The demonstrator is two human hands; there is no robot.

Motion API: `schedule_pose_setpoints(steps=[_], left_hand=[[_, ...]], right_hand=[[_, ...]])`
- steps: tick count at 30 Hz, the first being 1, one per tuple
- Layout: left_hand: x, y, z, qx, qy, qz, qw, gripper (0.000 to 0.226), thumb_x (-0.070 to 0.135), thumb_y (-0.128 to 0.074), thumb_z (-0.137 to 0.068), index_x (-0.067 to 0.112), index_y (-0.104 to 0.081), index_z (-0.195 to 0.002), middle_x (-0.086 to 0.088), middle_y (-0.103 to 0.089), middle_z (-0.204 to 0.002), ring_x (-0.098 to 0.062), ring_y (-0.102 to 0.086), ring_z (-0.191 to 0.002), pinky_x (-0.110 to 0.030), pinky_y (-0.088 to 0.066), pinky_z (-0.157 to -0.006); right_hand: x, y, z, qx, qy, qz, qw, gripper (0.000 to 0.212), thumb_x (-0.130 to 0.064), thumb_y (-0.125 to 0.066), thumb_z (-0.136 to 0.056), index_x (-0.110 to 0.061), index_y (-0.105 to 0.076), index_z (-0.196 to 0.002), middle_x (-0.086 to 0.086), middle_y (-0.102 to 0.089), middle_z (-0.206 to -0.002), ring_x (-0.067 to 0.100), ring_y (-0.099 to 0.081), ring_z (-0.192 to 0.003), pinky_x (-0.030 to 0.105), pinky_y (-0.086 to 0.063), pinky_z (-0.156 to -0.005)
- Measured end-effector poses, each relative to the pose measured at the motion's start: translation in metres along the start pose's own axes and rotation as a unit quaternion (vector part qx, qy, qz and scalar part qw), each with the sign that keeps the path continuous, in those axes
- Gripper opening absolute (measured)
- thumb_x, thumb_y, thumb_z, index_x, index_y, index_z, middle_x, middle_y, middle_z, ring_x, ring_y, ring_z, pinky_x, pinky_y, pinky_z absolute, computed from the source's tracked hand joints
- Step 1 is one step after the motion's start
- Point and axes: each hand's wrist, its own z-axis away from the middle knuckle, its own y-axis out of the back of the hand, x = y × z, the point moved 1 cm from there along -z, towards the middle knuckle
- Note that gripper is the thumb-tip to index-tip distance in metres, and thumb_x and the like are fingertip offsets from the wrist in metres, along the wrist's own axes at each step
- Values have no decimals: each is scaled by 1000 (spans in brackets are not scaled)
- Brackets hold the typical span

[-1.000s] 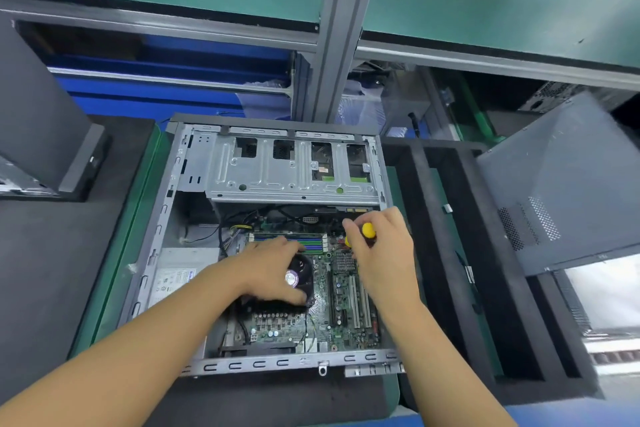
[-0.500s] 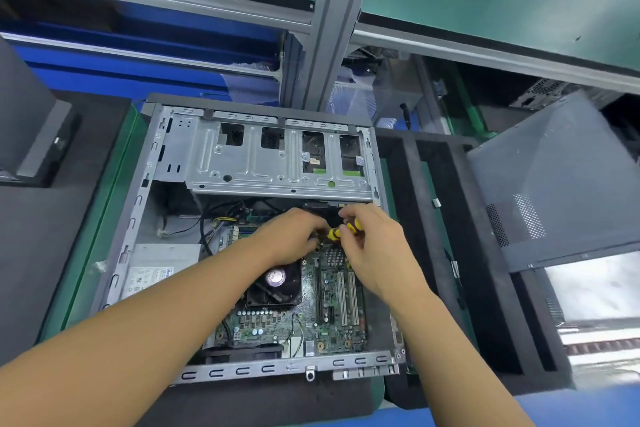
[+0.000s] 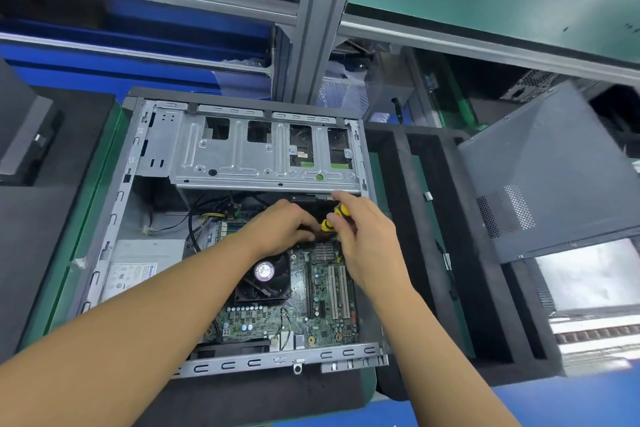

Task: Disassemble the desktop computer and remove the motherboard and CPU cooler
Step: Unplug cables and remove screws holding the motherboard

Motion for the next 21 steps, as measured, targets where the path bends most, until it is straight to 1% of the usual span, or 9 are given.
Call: schedule_pose_setpoints(steps=[3,6,9,11,16,21], left_hand=[[0,1,1,-4,0,2,1000,14,28,-72,-89,30,-77,-102,8,-76,-94,-11,-66,-86,-29,-51,-78],[0,1,1,-11,3,-3,1000,13,29,-72,-89,31,-77,-101,7,-76,-93,-12,-66,-84,-32,-53,-78],[-1,0,0,-11,10,1,1000,14,29,-71,-90,31,-77,-102,6,-76,-94,-13,-66,-85,-34,-54,-79],[-2,0,-1,-10,12,3,1000,15,28,-71,-90,31,-77,-103,5,-76,-95,-14,-67,-86,-35,-54,-79],[-4,-2,-2,-10,12,-10,1000,16,27,-69,-92,30,-77,-106,4,-75,-95,-15,-65,-85,-31,-53,-76],[-4,-2,-3,-3,7,-30,1000,18,27,-68,-92,30,-76,-108,5,-76,-96,-11,-62,-81,-26,-47,-71]], right_hand=[[0,-2,-1,-22,-2,8,1000,32,-14,-60,-98,-11,-62,-130,-1,-60,-97,17,-55,-89,18,-37,-76],[1,-3,-2,-36,-4,15,999,32,-16,-59,-98,-15,-62,-130,2,-64,-99,19,-57,-90,22,-39,-76],[1,-3,-2,-33,-6,15,999,30,-14,-61,-97,-14,-64,-127,3,-67,-103,20,-60,-93,27,-45,-81],[2,-4,-2,-31,-11,16,999,28,-14,-62,-97,-13,-65,-124,4,-68,-107,21,-62,-95,27,-47,-84],[3,-5,-4,-50,-28,30,998,26,-17,-61,-97,-13,-65,-123,2,-68,-109,20,-61,-97,27,-45,-83],[4,-6,-5,-67,-28,56,996,22,-19,-58,-98,-15,-63,-120,1,-67,-106,19,-59,-92,23,-38,-73]])
